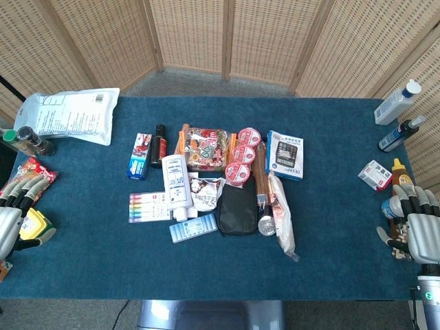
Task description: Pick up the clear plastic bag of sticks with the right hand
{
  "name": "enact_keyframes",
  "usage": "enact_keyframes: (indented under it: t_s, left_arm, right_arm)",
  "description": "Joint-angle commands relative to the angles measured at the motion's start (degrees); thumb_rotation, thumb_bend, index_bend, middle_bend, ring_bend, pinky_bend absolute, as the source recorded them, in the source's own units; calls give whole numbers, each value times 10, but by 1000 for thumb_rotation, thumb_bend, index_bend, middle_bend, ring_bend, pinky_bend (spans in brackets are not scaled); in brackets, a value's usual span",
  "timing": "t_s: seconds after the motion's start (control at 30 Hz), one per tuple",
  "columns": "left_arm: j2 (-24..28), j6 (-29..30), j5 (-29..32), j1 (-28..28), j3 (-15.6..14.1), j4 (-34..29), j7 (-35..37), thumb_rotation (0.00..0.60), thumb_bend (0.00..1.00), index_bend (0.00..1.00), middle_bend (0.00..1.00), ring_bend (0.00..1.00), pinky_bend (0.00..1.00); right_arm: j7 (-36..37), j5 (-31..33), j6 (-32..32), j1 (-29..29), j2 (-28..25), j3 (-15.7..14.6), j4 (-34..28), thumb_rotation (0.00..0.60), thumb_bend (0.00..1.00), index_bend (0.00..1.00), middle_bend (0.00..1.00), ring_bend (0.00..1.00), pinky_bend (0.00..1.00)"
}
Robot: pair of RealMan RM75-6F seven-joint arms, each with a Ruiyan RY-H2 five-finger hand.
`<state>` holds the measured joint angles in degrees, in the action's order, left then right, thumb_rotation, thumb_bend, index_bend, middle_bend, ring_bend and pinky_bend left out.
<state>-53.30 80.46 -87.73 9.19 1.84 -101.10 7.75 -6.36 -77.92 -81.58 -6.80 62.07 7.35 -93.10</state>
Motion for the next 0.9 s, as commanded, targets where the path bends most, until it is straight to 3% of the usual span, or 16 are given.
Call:
enact_keyframes:
  t_s: [0.03,0.9]
  left_arm:
    - [-1,-3,0,1,-1,0,0,600,262,81,57,0,0]
    - [19,-19,6,21,12,-20,-13,600,261,76,57,0,0]
  right_arm:
    - [1,0,0,0,0,0,0,504,266,0,117,0,0]
    - [-28,-5,34,-32,-16,7,-53,501,261,0,111,0,0]
